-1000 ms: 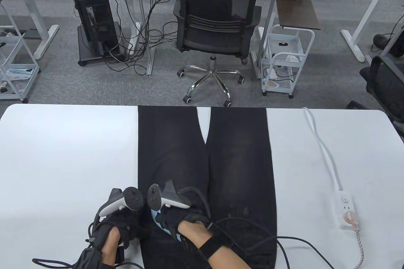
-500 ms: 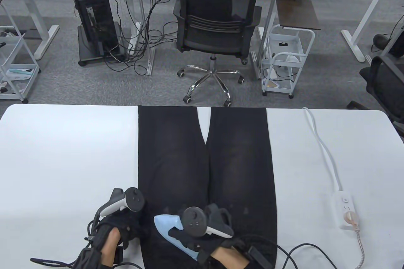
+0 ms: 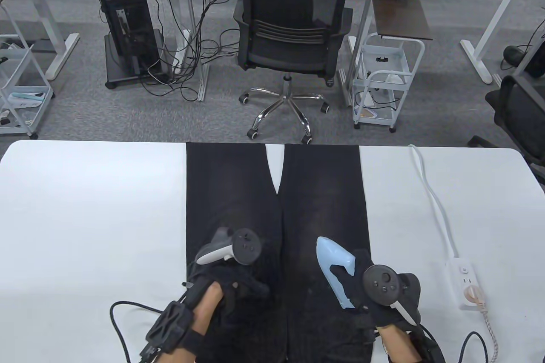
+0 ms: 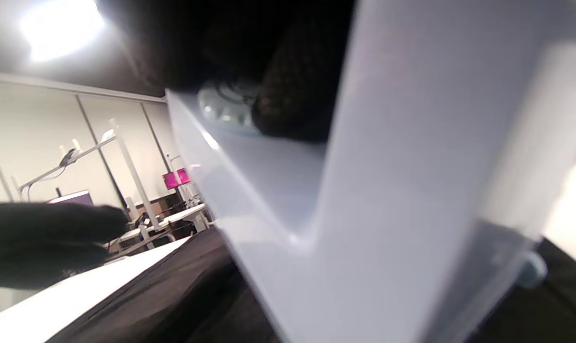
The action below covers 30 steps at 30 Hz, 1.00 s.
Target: Iron trousers with electric iron on table
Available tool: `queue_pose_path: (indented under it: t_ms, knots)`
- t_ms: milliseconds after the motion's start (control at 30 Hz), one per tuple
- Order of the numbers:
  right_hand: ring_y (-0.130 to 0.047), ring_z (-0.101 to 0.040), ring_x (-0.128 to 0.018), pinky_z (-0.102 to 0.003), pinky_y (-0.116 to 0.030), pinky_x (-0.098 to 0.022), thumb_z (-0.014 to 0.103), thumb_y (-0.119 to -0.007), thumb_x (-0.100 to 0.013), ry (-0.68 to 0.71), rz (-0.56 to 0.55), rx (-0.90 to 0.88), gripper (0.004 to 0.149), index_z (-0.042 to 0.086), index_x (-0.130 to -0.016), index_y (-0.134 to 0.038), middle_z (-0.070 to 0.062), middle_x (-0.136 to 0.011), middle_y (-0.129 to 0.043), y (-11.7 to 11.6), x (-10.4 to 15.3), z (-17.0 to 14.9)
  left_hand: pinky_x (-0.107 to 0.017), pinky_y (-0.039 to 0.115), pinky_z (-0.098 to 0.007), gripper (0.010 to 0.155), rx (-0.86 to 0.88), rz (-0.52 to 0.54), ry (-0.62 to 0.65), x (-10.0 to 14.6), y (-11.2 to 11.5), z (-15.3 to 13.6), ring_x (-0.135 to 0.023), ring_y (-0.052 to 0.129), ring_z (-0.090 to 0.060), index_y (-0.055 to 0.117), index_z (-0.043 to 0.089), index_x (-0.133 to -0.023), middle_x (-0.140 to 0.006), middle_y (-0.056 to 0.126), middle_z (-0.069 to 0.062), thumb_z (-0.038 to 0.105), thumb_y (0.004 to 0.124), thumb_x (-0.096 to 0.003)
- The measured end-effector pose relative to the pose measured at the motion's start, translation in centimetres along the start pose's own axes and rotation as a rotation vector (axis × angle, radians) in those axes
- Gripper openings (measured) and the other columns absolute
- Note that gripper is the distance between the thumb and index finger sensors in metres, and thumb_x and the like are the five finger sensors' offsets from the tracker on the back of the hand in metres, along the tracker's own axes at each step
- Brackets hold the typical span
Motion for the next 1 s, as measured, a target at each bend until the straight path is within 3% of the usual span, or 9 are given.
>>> queue_pose_path:
  t_ms: [133,267,333,500,833,1000]
  knots:
    - [-0.101,-0.011,-0.032,-0.041,-0.091,-0.028,0.047,-0.078,-0.051,-0.035,-0.039,0.005,0.050,0.007,-0.078,-0.070,0.005,-0.048,-0.092,0.4,0.3,-1.0,-0.064,0.017,-0.084,0.121,-0.089,-0.182,-0.063,-4.5,2.5,-0.2,-0.097,-0.010,-0.068,-0.010,0.024,-0.109,-0.104,-0.028,-0.023,0.059,0.088,-0.0475]
    - [-0.101,-0.011,-0.032,-0.041,-0.091,-0.028,0.047,-0.078,-0.051,-0.050,-0.051,-0.011,0.050,0.007,-0.078,-0.070,0.004,-0.048,-0.092,0.9,0.3,-1.5,-0.059,0.010,-0.086,0.118,-0.078,-0.214,-0.079,-6.2,4.4,-1.4,-0.089,-0.021,-0.068,-0.010,0.033,-0.107,-0.097,-0.037,-0.020,0.061,0.086,-0.0447]
    - [-0.101,-0.011,-0.032,-0.041,-0.091,-0.028,0.047,-0.078,-0.051,-0.049,-0.051,-0.008,0.050,0.007,-0.079,-0.070,0.005,-0.048,-0.092,1.0,0.3,-1.6,-0.059,0.011,-0.087,0.114,-0.102,-0.199,-0.061,-5.8,4.9,-1.0,-0.090,-0.020,-0.069,-0.006,0.034,-0.110,-0.100,-0.035,-0.022,0.061,0.084,-0.0450]
    - [-0.101,-0.011,-0.032,-0.041,-0.091,-0.028,0.047,-0.078,-0.051,-0.044,-0.033,0.003,0.050,0.007,-0.079,-0.070,0.004,-0.048,-0.092,0.7,0.2,-1.6,-0.054,0.005,-0.089,0.123,-0.164,-0.273,-0.038,-4.1,7.9,0.3,-0.083,-0.027,-0.070,-0.019,0.027,-0.104,-0.096,-0.037,-0.030,0.066,0.080,-0.0427]
    - [-0.101,-0.011,-0.032,-0.041,-0.091,-0.028,0.047,-0.078,-0.051,-0.060,-0.016,0.035,0.050,0.007,-0.079,-0.071,0.004,-0.048,-0.092,0.4,0.1,-2.0,-0.053,0.011,-0.091,0.128,-0.368,-0.397,0.019,0.6,14.4,5.8,-0.076,-0.025,-0.080,-0.029,0.017,-0.096,-0.087,-0.039,-0.043,0.072,0.073,-0.0425]
    - [-0.101,-0.011,-0.032,-0.041,-0.091,-0.028,0.047,-0.078,-0.051,-0.064,-0.016,0.039,0.050,0.007,-0.079,-0.071,0.004,-0.048,-0.092,0.5,0.1,-2.1,-0.061,0.018,-0.087,0.120,-0.397,-0.368,0.056,1.3,12.7,6.3,-0.087,-0.010,-0.079,-0.016,0.017,-0.105,-0.099,-0.024,-0.042,0.066,0.077,-0.0467]
Point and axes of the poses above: the tracker on the back of each hand, its own z axis roughly to the thumb side, its own x axis roughly from the fingertips to the wrist, y = z × x, the point moved 4 cm from there along -x, roughly from the wrist to the fingertips
